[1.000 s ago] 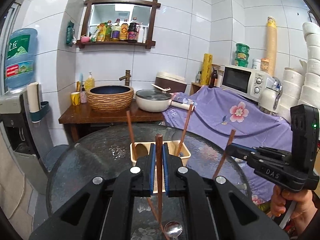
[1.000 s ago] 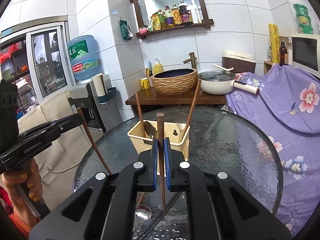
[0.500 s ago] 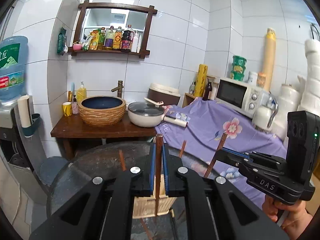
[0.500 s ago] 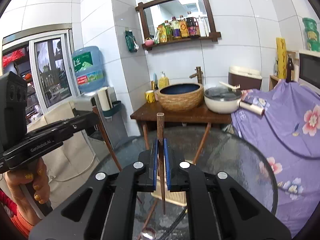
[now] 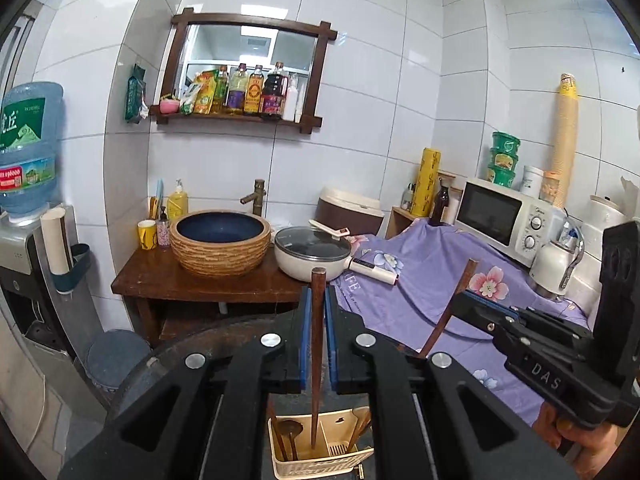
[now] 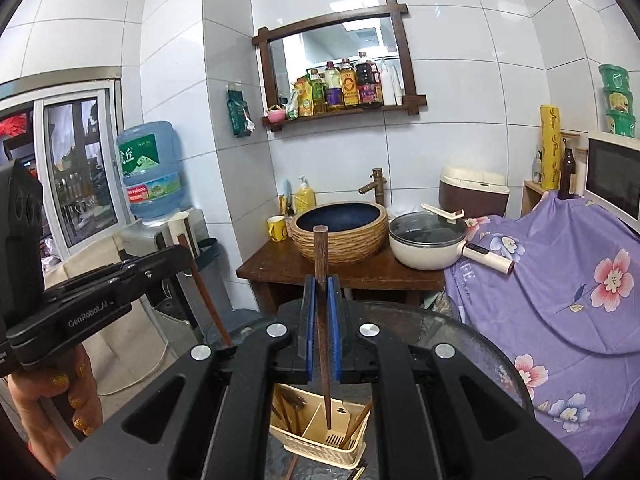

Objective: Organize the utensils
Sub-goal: 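Lower both chopsticks into the basket and open both tools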

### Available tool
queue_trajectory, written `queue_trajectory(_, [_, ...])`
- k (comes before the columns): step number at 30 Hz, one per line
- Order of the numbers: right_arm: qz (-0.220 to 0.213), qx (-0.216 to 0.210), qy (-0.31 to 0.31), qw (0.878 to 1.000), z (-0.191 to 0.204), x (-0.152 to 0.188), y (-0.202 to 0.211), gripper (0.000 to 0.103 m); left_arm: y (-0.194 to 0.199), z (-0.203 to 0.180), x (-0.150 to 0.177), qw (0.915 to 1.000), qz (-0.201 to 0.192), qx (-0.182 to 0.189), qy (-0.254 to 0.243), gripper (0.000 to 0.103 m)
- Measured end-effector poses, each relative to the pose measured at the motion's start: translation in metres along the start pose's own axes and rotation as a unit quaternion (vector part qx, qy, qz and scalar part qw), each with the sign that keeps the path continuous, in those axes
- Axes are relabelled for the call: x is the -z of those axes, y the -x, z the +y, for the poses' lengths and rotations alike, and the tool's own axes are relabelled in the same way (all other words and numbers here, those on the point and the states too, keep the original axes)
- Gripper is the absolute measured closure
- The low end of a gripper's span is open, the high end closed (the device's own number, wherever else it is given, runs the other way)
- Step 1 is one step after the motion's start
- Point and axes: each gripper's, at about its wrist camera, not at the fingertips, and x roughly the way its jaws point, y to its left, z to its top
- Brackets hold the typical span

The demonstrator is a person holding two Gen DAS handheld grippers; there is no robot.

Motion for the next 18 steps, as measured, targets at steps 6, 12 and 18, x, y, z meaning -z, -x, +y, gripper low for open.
queue_trajectory(6, [0.020, 0.009, -0.009, 1.000, -0.008, 0.040, -0.029, 0.096, -0.033, 0.007, 0.030, 0.9996, 0.026, -0.013, 0.004, 0.096])
queue_trajectory(12, [0.048, 0.012, -0.021, 0.999, -0.017, 0.070, -0.051, 0.096, -0.058, 0.016, 0.058, 0.9981, 0.058, -0.013, 0.020, 0.096])
queue_trajectory(18, [0.065, 0.011, -0.027, 0.997, -0.019, 0.086, -0.062, 0.096, -0.072, 0.022, 0.077, 0.9964, 0.079, -0.018, 0.024, 0.096])
